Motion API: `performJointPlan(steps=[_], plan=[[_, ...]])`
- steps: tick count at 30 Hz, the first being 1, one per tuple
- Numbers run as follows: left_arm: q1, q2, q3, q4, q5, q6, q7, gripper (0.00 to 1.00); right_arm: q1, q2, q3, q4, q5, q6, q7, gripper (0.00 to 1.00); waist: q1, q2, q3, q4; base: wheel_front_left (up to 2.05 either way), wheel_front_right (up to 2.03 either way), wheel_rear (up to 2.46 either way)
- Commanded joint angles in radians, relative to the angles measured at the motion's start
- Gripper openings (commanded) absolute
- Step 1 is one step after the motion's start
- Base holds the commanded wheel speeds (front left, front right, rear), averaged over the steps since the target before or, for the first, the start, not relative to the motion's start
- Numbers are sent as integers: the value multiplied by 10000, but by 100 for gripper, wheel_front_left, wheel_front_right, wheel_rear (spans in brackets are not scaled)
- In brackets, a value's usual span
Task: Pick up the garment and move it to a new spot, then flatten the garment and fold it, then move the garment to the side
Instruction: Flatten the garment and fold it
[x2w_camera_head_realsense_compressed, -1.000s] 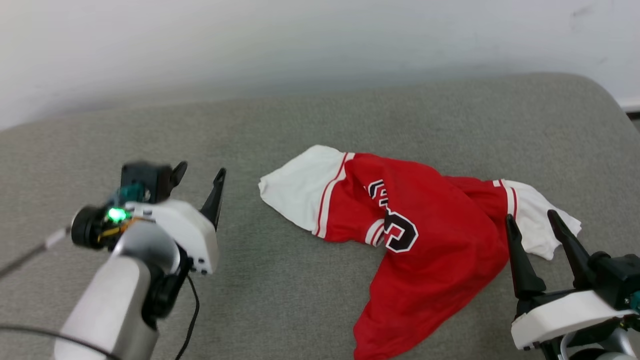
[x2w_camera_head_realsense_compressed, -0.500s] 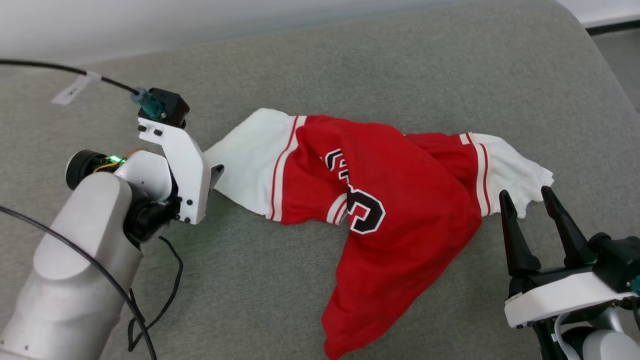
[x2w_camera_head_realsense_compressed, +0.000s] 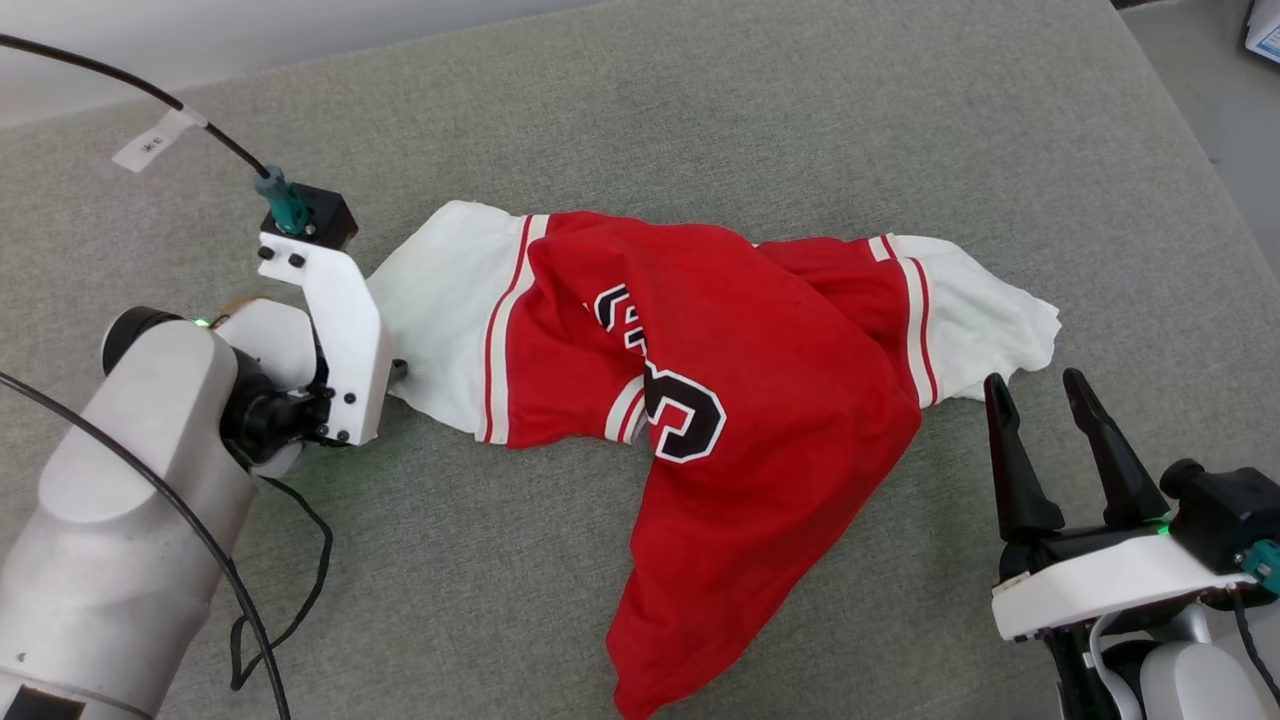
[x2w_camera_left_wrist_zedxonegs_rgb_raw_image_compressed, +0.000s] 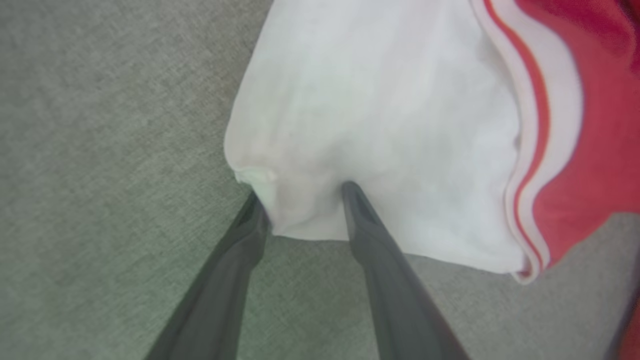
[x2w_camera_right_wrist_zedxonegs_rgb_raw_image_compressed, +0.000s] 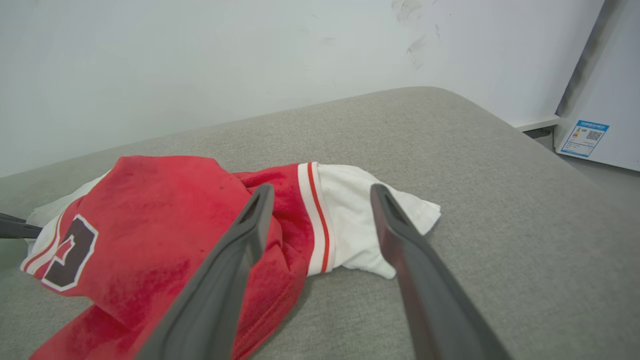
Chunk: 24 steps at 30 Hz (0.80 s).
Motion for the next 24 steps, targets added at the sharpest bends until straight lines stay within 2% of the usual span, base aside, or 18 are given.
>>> performJointPlan(steps=[1, 5, 8, 15, 19, 24], plan=[[411, -163, -325, 249, -129, -36, 4, 0, -171, 23, 6, 42, 52, -3, -71, 100, 0, 0, -15, -10, 0, 0, 0], [88, 9, -502, -48, -93, -32, -892, 0, -136, 22, -89, 218, 74, -3, -96, 100, 0, 0, -186, 67, 0, 0, 0], [-251, 217, -577, -464, 73, -30, -1957, 0, -32, 22, -241, 271, -27, -3, 10, 100, 0, 0, -494, 287, 0, 0, 0], [200, 571, -492, -1748, 292, 54, -3338, 0, 249, 21, -572, 64, -194, -3, 292, 100, 0, 0, -1112, 949, 0, 0, 0], [1133, 916, -208, -2849, 164, 519, -3803, 0, 486, 18, -818, -94, -238, -3, 490, 100, 0, 0, -1516, 1362, 0, 0, 0], [3188, 1392, 318, -4194, -258, 1464, -4323, 0, 779, 20, -1011, -336, -282, -3, 784, 100, 0, 0, -1932, 1825, 0, 0, 0]])
